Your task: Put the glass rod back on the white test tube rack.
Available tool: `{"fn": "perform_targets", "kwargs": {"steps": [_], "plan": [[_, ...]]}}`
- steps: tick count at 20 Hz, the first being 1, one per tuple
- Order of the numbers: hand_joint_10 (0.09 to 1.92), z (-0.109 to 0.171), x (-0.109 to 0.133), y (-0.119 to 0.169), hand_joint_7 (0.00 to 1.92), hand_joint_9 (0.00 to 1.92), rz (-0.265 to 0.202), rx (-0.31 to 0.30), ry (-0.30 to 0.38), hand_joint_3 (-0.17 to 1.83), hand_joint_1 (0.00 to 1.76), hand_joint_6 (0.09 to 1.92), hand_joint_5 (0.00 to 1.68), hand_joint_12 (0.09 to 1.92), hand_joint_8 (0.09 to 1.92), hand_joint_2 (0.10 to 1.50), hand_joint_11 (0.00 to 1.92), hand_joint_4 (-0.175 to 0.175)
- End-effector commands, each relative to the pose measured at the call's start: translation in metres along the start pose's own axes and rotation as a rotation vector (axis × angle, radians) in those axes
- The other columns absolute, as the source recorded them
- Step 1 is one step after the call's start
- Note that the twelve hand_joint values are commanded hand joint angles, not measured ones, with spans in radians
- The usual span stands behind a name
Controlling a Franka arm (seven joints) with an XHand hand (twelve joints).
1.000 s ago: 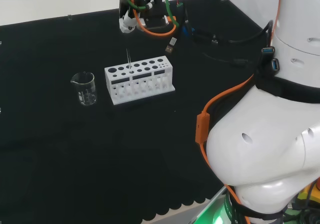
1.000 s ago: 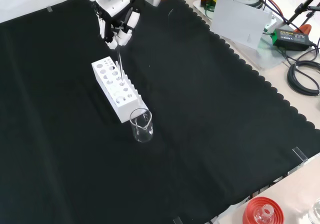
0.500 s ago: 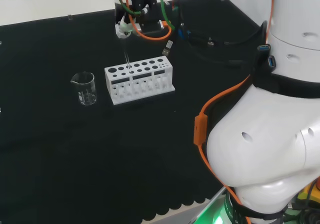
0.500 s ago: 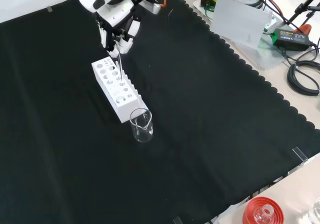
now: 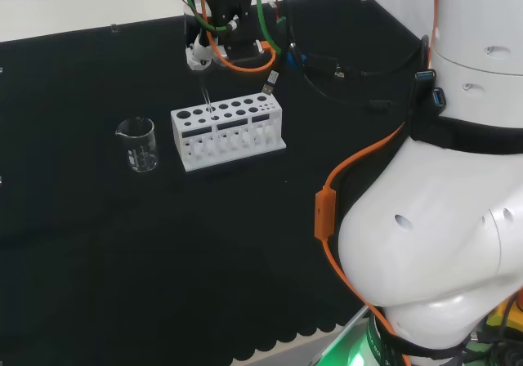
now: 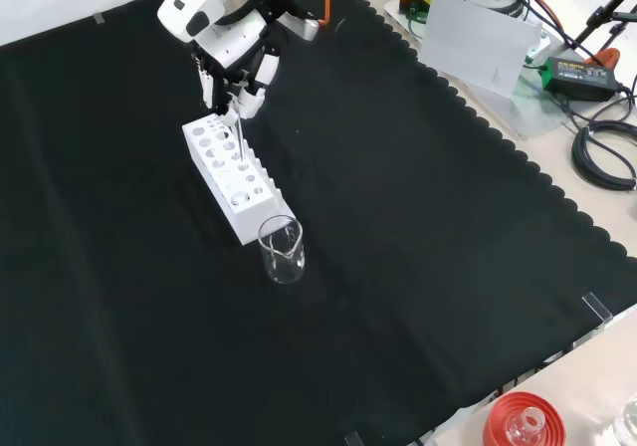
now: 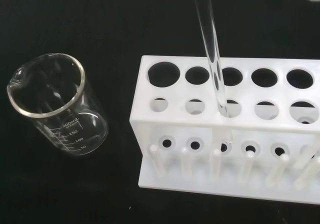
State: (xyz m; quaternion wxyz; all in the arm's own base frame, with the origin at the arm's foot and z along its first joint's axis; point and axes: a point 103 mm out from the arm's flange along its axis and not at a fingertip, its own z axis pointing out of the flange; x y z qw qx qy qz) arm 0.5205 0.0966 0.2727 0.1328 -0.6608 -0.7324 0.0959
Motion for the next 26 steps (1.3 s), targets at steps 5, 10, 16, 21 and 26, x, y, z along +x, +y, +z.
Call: {"fn": "perform_targets", "kwargs": {"steps": [5,10,16,21,26], "plan": [[0.37,0.005,-0.012,0.004,1.28,1.78,0.008,0.006,0.008,-0.06,1.31,0.66,1.05,0.64,0.77,1.06,1.57,-0.175],[0.37,0.005,-0.015,0.005,1.28,1.78,0.016,0.008,0.013,-0.06,1.31,0.66,1.05,0.64,0.77,1.06,1.57,-0.175],[0.37,0.009,-0.02,0.01,1.28,1.77,0.027,0.011,0.02,-0.06,1.31,0.66,1.05,0.64,0.76,1.06,1.57,-0.175],[0.36,0.007,-0.017,0.011,1.29,1.77,0.027,0.017,0.014,-0.06,1.31,0.67,1.05,0.64,0.76,1.06,1.57,-0.175],[0.36,0.007,-0.012,0.019,1.29,1.77,0.022,0.029,0.011,-0.06,1.31,0.68,1.04,0.63,0.75,1.06,1.57,-0.175]]}}
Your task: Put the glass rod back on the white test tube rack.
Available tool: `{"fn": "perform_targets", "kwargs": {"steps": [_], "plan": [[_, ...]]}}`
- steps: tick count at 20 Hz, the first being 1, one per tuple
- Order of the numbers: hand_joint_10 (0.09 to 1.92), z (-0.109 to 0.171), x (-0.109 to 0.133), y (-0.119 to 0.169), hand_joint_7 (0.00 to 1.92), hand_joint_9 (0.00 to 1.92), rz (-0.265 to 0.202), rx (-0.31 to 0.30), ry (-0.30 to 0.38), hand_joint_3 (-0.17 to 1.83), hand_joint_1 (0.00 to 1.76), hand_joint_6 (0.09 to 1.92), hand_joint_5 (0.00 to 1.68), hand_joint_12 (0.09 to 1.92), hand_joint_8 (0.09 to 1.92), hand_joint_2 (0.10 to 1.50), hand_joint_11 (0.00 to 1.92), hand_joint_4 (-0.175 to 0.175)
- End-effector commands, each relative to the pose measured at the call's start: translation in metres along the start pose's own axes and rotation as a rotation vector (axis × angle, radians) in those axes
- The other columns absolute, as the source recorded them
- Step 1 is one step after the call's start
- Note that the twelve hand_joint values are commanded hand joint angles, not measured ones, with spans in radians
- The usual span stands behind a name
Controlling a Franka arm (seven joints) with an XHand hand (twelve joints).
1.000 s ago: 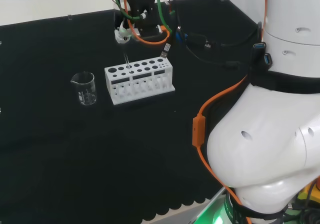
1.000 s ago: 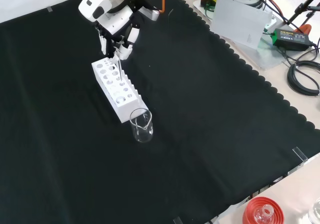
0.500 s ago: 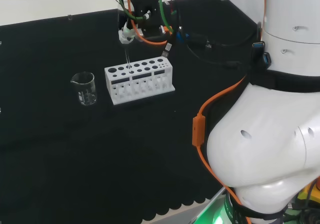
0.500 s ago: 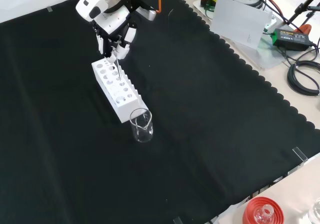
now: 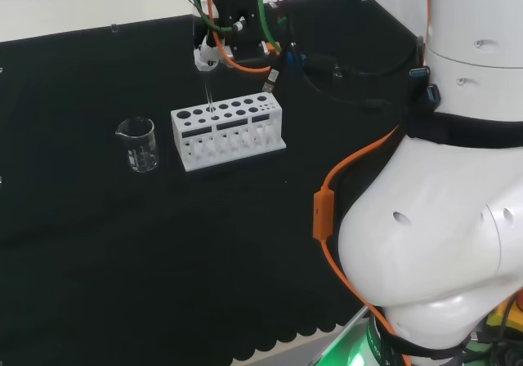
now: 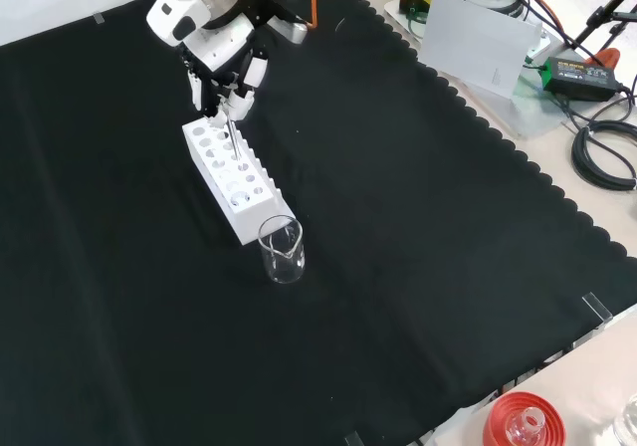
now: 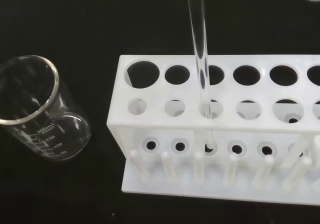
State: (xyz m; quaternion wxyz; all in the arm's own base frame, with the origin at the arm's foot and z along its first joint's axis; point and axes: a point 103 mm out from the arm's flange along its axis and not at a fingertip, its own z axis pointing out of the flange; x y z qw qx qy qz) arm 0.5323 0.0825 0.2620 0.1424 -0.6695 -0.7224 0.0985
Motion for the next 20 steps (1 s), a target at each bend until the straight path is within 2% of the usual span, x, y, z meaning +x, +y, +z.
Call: {"fn": "perform_targets", "kwargs": {"steps": [1,20], "plan": [[0.36,0.001,0.004,0.007,1.29,1.78,-0.004,0.013,-0.002,-0.06,1.31,0.68,1.04,0.63,0.75,1.06,1.57,-0.175],[0.34,-0.008,-0.006,0.004,1.28,1.79,0.023,0.0,-0.001,-0.06,1.3,0.72,1.02,0.61,0.76,1.07,1.6,-0.175]]}}
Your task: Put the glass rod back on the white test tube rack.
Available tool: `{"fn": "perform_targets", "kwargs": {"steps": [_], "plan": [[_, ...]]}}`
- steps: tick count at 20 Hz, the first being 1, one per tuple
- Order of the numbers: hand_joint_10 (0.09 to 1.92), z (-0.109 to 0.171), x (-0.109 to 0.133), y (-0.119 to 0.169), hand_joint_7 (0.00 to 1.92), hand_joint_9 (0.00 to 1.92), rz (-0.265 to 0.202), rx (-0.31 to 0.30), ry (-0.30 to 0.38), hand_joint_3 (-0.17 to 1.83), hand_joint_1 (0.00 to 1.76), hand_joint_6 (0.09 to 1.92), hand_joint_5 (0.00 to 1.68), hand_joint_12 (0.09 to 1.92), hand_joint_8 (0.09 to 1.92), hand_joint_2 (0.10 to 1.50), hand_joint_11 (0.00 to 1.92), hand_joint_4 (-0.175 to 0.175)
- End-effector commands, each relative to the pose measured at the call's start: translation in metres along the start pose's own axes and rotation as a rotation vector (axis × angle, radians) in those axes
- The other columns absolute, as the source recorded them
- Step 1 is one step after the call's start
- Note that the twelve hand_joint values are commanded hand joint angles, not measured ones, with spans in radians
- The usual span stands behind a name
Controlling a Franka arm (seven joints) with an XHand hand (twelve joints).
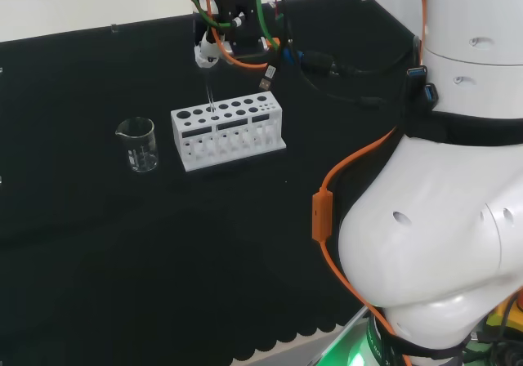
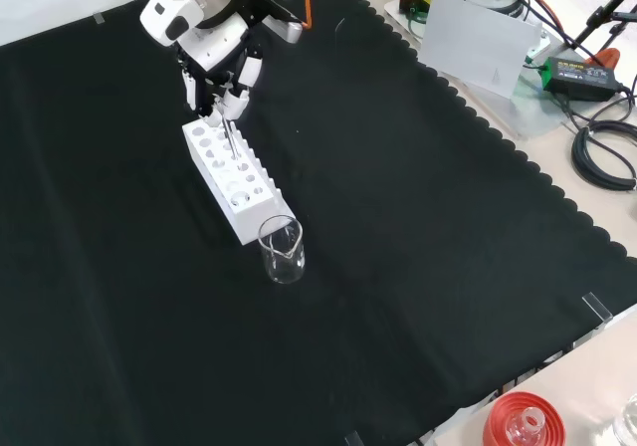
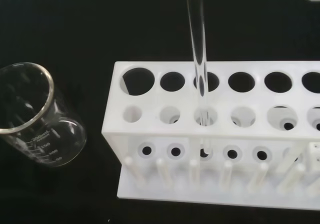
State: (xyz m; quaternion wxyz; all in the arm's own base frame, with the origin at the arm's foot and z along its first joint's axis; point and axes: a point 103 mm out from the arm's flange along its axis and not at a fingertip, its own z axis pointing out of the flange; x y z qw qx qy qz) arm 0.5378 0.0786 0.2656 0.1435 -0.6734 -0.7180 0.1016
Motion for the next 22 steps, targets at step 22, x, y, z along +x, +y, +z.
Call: {"fn": "perform_targets", "kwargs": {"steps": [22], "plan": [[0.15,0.0,-0.014,0.001,1.45,1.91,-0.005,0.064,0.013,-0.17,1.22,1.03,0.47,0.42,0.5,0.9,1.83,-0.175]]}}
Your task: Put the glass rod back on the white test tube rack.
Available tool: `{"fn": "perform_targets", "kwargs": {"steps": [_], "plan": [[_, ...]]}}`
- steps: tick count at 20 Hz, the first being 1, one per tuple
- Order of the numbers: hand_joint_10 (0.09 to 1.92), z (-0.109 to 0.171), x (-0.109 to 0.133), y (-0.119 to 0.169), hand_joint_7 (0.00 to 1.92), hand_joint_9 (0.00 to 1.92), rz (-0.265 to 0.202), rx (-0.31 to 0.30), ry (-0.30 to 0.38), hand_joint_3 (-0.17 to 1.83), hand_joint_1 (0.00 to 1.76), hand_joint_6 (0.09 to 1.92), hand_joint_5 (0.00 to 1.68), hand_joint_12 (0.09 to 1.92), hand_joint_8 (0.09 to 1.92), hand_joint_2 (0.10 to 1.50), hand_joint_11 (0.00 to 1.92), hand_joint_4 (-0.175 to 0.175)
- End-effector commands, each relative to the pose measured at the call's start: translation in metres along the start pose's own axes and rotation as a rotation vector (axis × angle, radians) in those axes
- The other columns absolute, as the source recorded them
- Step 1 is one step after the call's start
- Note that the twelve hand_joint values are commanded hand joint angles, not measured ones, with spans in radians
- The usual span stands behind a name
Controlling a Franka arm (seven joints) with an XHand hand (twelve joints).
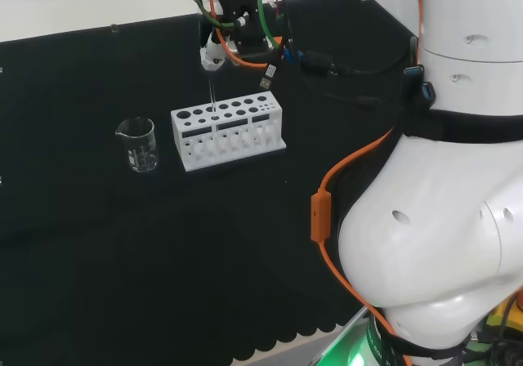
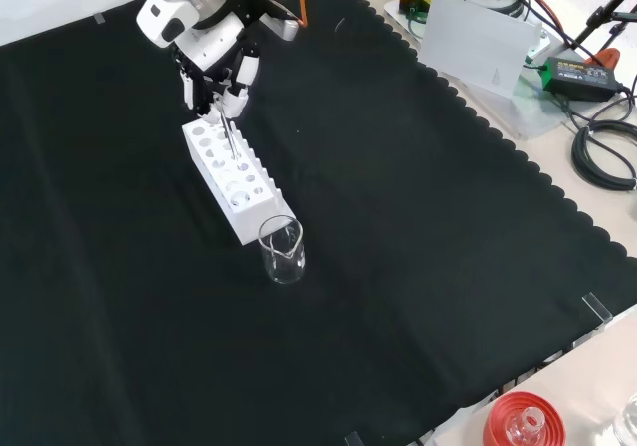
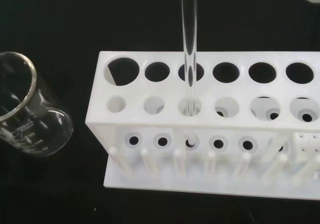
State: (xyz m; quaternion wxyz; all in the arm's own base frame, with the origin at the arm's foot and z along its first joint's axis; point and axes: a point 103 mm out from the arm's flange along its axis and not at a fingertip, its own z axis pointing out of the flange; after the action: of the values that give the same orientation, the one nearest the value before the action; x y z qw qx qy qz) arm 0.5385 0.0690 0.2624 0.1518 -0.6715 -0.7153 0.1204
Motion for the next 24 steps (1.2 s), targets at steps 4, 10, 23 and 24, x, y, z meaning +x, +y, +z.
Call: {"fn": "perform_targets", "kwargs": {"steps": [4,10,23,24], "plan": [[0.27,-0.001,-0.008,0.001,1.27,1.92,-0.016,0.05,0.057,-0.17,1.14,0.79,0.18,0.36,0.62,0.85,1.89,-0.175],[0.27,-0.002,-0.013,0.001,1.15,1.92,-0.002,0.049,0.064,-0.17,1.07,0.65,0.14,0.34,0.71,0.84,1.91,-0.175],[0.29,-0.005,-0.021,-0.003,1.12,1.92,0.035,0.028,0.069,-0.17,1.11,0.64,0.19,0.34,0.72,0.85,1.92,-0.175],[0.29,-0.005,-0.022,-0.003,1.12,1.92,0.029,0.026,0.083,-0.17,1.11,0.65,0.19,0.34,0.72,0.85,1.92,-0.175]]}}
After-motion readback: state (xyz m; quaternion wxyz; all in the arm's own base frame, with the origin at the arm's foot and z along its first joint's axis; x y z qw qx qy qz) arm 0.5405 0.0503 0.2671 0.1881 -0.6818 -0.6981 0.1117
